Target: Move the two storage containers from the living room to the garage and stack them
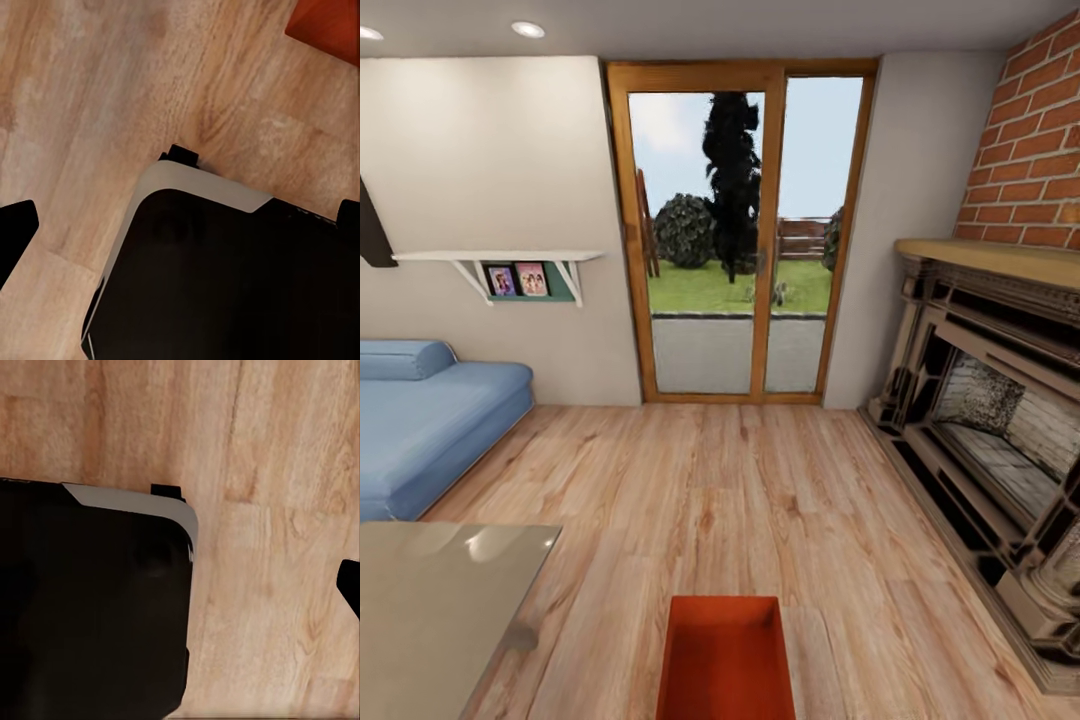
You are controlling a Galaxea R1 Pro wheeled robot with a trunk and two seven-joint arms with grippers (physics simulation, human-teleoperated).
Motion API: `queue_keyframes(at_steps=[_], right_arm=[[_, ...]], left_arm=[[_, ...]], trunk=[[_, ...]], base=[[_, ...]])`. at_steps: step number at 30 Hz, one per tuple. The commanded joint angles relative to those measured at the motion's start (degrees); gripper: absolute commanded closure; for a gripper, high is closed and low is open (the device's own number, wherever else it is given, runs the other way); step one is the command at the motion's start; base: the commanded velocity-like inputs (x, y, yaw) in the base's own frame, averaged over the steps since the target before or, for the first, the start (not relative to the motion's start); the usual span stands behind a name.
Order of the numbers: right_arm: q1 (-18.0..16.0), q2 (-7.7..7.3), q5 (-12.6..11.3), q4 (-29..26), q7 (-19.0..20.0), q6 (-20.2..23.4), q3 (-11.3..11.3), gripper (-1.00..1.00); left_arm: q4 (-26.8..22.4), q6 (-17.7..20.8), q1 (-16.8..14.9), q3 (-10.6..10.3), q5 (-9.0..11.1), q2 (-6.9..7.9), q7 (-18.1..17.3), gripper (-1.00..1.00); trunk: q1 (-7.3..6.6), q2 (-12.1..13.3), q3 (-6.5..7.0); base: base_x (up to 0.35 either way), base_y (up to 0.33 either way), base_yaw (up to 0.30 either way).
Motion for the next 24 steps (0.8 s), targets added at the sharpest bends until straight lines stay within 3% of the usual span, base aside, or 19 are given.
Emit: queue_keyframes(at_steps=[1, 12, 24], right_arm=[[-0.1, 0.02, 0.6, 0.2, -0.4, -0.2, -0.1, -1.0], [-0.1, -0.04, 0.8, 0.2, -0.4, -0.2, 0.1, -1.0], [-0.1, -0.16, 1.0, 0.2, -0.3, -0.2, 0.6, -1.0]], left_arm=[[0.0, -0.1, 0.0, -0.5, 0.4, 0.0, 0.2, -1.0], [0.0, -0.1, 0.0, -0.5, 0.4, 0.0, 0.2, -1.0], [0.0, -0.1, 0.0, -0.5, 0.4, 0.0, 0.2, -1.0]], trunk=[[0.01, -0.1, -0.14], [0.01, -0.1, -0.9], [0.01, -0.1, -1.93]], base=[[0.0, 0.0, -0.216], [0.0, 0.0, -0.189], [0.0, 0.0, 0.003]])
